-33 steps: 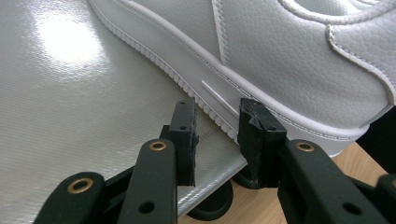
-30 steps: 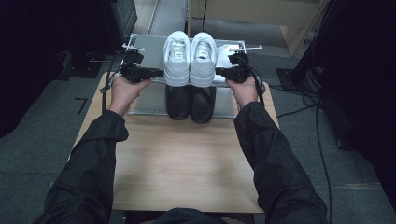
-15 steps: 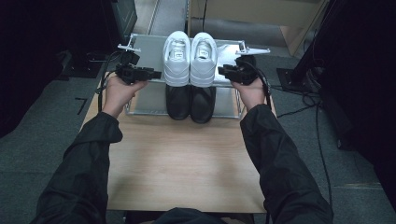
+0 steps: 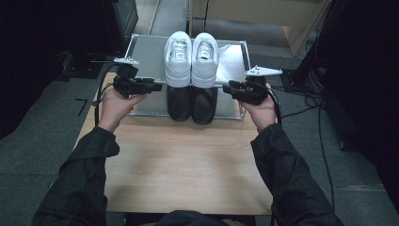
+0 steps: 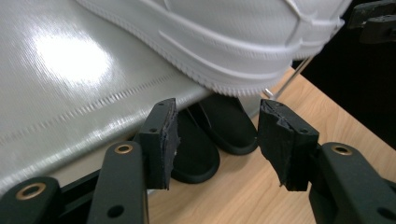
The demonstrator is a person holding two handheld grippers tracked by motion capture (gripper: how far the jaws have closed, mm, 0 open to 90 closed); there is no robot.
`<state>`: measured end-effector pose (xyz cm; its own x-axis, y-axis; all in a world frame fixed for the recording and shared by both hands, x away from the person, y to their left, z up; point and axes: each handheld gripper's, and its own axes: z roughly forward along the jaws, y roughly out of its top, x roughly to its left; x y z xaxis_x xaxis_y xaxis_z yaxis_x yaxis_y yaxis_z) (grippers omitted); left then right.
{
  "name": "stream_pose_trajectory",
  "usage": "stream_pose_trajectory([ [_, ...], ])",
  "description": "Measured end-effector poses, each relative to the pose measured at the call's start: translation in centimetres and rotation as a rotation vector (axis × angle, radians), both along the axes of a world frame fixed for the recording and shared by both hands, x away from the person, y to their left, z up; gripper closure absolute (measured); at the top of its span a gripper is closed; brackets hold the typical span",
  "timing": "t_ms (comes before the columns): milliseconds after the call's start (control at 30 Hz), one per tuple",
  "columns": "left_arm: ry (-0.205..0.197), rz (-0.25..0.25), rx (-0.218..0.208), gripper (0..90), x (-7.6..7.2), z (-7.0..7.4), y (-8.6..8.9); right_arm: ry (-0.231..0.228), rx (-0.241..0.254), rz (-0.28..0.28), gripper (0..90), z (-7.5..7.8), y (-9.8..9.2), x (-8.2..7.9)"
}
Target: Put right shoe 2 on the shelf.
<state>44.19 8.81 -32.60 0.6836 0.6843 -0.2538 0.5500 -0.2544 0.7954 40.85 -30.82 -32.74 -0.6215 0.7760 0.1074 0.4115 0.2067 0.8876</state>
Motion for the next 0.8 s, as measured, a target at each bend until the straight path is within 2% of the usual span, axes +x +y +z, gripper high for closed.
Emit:
stream_pose_trajectory([
  [100,-0.003,-0.010,0.004,45.8,-0.7,-0.6,0.0,0.004,-0.006,0.015,60.0,-1.0,-0.3,-0.7],
  [133,-0.007,-0.008,0.006,45.0,-1.1,-1.1,0.0,0.007,-0.017,0.028,58.8,-1.9,-0.5,-1.1],
  [167,-0.007,-0.008,0.006,44.7,-1.1,-1.1,0.0,0.007,-0.017,0.028,58.8,-1.9,-0.5,-1.1],
  [200,0.000,-0.009,0.004,44.2,-1.6,-2.0,0.0,0.008,-0.031,0.038,57.9,-2.8,-0.6,-1.6],
  [233,0.000,-0.009,0.004,44.1,-1.6,-2.0,0.0,0.008,-0.031,0.038,57.9,-2.8,-0.6,-1.6],
  [267,0.007,-0.012,0.006,43.5,-1.9,-2.6,0.0,0.012,-0.039,0.047,57.6,-3.8,-0.8,-2.2],
  [300,0.011,-0.012,0.010,43.5,-2.1,-3.1,0.0,0.012,-0.039,0.047,57.6,-3.8,-0.8,-2.2],
  [333,0.023,-0.013,0.011,42.8,-2.5,-4.0,-0.1,0.008,-0.035,0.057,56.7,-4.8,-0.9,-2.7],
  [367,0.023,-0.013,0.011,42.6,-2.5,-4.0,-0.1,0.008,-0.035,0.057,56.7,-4.8,-0.9,-2.7],
  [400,0.026,-0.011,0.018,42.6,-2.8,-4.6,-0.1,0.014,-0.036,0.058,56.2,-5.2,-0.9,-2.9],
  [433,0.028,-0.012,0.022,42.1,-2.9,-5.1,-0.1,0.001,-0.050,0.070,54.5,-6.3,-0.9,-3.6],
  [467,0.032,-0.012,0.019,42.1,-3.1,-5.5,-0.1,0.001,-0.050,0.070,54.5,-6.3,-0.9,-3.6],
  [567,0.042,-0.014,0.021,41.5,-3.7,-6.7,-0.2,-0.003,-0.050,0.079,53.6,-7.7,-1.1,-4.3],
  [800,0.045,-0.019,0.011,40.3,-5.0,-9.3,-0.1,0.030,-0.031,0.078,53.5,-11.2,-1.7,-5.9],
])
